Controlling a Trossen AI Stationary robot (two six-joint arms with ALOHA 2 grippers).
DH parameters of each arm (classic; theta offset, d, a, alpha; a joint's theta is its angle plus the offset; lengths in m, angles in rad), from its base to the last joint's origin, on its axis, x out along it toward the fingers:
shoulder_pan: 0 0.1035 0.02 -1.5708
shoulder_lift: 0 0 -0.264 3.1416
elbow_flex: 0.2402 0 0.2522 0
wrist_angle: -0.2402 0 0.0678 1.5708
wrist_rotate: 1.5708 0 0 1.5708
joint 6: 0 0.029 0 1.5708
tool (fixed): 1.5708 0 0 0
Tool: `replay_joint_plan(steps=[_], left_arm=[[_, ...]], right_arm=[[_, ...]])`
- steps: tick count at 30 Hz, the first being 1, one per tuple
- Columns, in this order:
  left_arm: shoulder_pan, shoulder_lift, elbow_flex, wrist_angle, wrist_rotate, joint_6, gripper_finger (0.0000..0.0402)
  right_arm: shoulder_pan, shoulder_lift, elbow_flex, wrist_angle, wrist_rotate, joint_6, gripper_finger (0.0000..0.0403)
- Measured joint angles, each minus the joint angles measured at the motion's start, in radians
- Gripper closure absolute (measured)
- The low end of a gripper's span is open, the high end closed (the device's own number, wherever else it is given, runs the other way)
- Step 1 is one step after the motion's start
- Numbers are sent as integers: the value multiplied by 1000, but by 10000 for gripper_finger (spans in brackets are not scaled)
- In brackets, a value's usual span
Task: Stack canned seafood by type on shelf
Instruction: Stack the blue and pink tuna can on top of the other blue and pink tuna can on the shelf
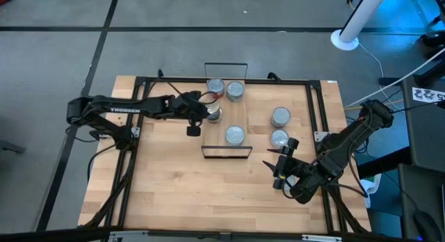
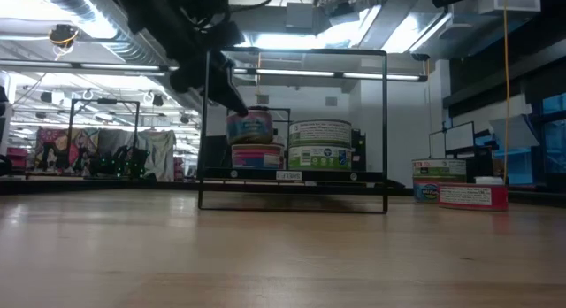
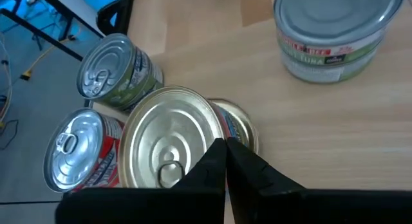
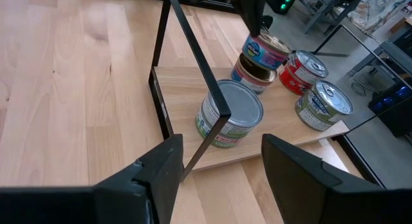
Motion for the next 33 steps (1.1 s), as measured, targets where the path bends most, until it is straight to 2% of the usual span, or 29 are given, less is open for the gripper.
replay_joint_plan(steps=[10,27,33], left_arm=[[-2,46,0,38,1,42,401],[-66,47,0,48,4,167,401],[-69,46,0,58,6,165,401]], right_arm=[[0,0,0,0,0,0,189],[0,0,0,1,0,0,189],[0,0,0,1,0,0,189]])
